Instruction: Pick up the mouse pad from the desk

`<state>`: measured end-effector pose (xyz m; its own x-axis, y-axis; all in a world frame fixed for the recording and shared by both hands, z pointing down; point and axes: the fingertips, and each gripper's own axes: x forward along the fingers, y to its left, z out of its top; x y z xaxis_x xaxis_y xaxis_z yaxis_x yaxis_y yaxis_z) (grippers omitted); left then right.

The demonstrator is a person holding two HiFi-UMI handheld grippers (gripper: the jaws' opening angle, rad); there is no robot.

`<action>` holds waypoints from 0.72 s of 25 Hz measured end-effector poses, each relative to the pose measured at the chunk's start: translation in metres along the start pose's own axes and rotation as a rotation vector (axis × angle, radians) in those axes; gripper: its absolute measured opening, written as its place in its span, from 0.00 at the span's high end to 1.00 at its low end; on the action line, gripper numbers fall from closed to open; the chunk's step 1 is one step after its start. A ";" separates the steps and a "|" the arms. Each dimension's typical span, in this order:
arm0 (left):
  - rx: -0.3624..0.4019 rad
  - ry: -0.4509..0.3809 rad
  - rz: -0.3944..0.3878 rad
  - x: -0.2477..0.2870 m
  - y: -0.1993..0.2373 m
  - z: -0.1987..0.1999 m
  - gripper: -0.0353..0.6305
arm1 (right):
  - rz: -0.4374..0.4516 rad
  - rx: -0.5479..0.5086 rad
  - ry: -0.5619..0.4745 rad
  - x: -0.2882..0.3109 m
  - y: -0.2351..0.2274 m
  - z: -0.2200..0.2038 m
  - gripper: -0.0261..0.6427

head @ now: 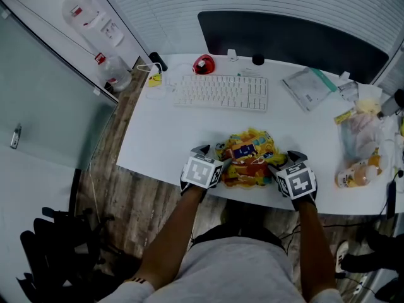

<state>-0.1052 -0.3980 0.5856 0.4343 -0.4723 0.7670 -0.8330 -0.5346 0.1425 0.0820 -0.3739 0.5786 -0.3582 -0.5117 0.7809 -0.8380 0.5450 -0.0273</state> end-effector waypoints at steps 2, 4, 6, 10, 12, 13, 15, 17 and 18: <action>0.010 -0.004 0.003 0.000 -0.002 0.001 0.40 | 0.002 0.029 -0.010 0.000 0.000 0.000 0.52; 0.016 -0.010 0.001 0.001 -0.005 0.002 0.40 | -0.003 0.038 -0.019 0.000 0.001 0.001 0.53; 0.016 -0.016 0.003 0.002 -0.008 0.001 0.40 | -0.007 0.039 -0.024 0.001 0.002 0.001 0.53; 0.010 -0.045 -0.010 0.011 -0.008 -0.001 0.40 | -0.017 0.037 -0.027 0.001 0.003 0.001 0.53; 0.002 -0.058 -0.016 0.016 -0.007 -0.002 0.41 | -0.021 0.030 -0.027 0.000 0.004 0.001 0.53; -0.002 -0.060 -0.012 0.016 -0.006 -0.002 0.41 | -0.019 0.026 -0.028 0.000 0.005 0.001 0.53; -0.001 -0.055 0.003 0.015 -0.005 -0.002 0.41 | -0.010 0.020 -0.030 0.000 0.008 0.002 0.53; 0.004 -0.040 0.024 0.007 -0.005 0.000 0.42 | 0.002 0.019 -0.034 -0.001 0.011 0.002 0.57; 0.007 -0.035 0.031 0.004 -0.005 0.001 0.42 | 0.008 0.020 -0.040 -0.001 0.012 0.003 0.59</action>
<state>-0.0986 -0.3979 0.5868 0.4204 -0.5129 0.7485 -0.8439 -0.5240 0.1149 0.0708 -0.3686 0.5758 -0.3805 -0.5336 0.7553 -0.8429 0.5361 -0.0458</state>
